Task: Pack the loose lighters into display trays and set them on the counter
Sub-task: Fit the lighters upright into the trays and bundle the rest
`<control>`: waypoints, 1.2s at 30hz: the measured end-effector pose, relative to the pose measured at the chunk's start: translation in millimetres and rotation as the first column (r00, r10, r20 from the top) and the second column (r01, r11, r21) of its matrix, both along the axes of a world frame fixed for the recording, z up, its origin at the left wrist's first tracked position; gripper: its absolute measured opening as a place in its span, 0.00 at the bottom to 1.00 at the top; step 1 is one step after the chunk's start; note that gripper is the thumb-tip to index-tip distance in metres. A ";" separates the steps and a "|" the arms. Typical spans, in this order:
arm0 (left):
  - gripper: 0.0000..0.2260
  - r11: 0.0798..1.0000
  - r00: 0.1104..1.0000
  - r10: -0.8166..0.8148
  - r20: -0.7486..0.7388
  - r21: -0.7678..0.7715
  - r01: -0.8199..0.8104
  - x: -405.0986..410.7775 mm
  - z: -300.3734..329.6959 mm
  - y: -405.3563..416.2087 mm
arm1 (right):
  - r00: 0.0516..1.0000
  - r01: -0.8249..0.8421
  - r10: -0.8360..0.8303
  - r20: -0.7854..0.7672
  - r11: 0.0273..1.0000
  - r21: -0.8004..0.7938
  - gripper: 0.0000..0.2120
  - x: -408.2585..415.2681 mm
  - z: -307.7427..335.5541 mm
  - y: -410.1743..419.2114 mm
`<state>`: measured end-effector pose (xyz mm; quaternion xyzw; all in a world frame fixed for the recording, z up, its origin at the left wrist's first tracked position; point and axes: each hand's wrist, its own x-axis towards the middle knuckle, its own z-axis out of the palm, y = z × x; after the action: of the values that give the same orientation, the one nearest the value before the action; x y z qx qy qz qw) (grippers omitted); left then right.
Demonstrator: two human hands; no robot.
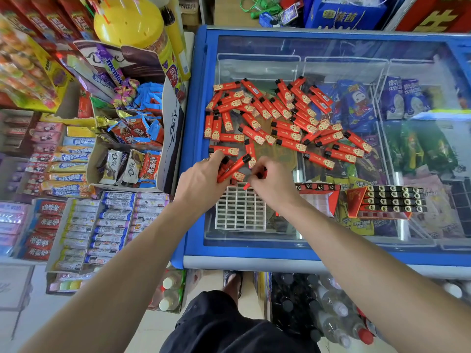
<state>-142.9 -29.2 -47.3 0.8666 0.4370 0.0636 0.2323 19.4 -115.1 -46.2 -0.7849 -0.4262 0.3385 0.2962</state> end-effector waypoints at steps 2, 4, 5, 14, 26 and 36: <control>0.12 1.000 1.000 -0.015 -0.020 0.012 0.015 -1.3 -0.7 0.3 | 0.999 0.017 -0.018 -0.036 1.000 -0.022 0.05 -1.8 -3.1 0.2; 0.12 0.999 0.999 -0.029 -0.040 0.028 0.030 -2.2 -1.2 0.7 | 0.997 0.038 -0.039 -0.067 0.999 -0.016 0.05 -2.5 -4.0 0.3; 0.12 0.999 0.998 -0.034 -0.048 0.037 0.036 -2.0 -0.8 0.5 | 0.996 0.045 -0.046 -0.077 0.999 -0.011 0.05 -2.4 -3.9 0.7; 0.12 0.999 0.998 -0.033 -0.053 0.041 0.035 -0.7 -0.3 1.2 | 0.998 -0.013 0.020 -0.063 0.995 0.101 0.12 -4.7 -9.2 -7.5; 0.13 0.999 0.998 -0.024 -0.055 0.037 0.026 1.8 -0.1 2.7 | 0.962 -0.202 0.145 0.233 0.948 0.244 0.11 -6.4 -15.4 -11.9; 0.12 1.000 0.999 -0.012 -0.050 0.023 0.013 2.6 1.0 2.4 | 0.942 -0.253 0.203 0.267 0.953 0.166 0.11 -11.3 -20.0 -8.0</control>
<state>-140.3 -26.8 -46.4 0.8733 0.4367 0.0457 0.2114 8.1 -123.1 -66.2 -0.7325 -0.5796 0.2264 0.2762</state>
